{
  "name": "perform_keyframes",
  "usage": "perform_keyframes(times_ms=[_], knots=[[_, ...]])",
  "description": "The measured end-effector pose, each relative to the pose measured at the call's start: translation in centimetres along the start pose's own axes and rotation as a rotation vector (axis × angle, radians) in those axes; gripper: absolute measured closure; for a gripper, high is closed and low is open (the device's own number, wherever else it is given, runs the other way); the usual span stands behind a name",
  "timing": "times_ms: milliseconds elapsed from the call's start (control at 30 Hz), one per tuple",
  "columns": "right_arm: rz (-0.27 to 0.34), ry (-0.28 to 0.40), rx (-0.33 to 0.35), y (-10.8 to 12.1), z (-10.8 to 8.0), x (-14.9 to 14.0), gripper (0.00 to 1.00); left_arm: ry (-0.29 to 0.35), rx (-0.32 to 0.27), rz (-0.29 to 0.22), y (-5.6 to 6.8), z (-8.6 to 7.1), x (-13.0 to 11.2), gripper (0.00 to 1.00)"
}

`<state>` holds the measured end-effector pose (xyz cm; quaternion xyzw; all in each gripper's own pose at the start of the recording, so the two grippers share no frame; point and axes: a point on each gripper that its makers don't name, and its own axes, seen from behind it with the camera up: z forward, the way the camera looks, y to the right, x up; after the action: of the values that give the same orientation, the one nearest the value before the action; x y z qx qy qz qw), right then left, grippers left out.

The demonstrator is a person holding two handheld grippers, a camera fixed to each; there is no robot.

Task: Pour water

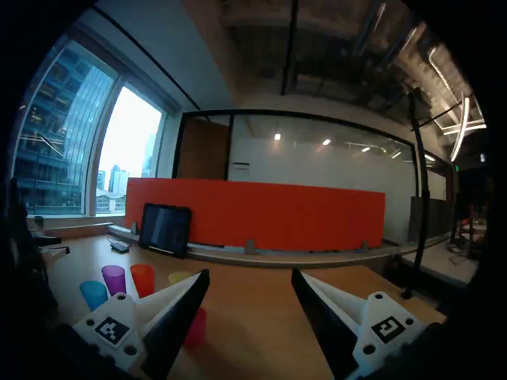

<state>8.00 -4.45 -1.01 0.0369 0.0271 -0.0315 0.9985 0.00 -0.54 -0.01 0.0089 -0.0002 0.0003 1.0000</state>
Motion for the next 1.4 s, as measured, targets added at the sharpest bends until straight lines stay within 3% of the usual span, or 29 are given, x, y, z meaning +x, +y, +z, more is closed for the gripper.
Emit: perform_keyframes(times_ms=[300, 700, 1400], knots=[[0.041, 0.024, -0.023, 0.5, 1.0, -1.8, 0.0, 0.0, 0.0, 0.0, 0.1, 0.0, 0.0, 0.01], [0.042, -0.004, -0.086, 3.2, 0.4, -5.0, 0.0, 0.0, 0.0, 0.0, 0.1, 0.1, 0.0, 0.01], [0.054, -0.038, -0.082, 3.8, 0.3, -7.5, 0.0, 0.0, 0.0, 0.0, 0.1, 0.0, 0.0, 0.01]])
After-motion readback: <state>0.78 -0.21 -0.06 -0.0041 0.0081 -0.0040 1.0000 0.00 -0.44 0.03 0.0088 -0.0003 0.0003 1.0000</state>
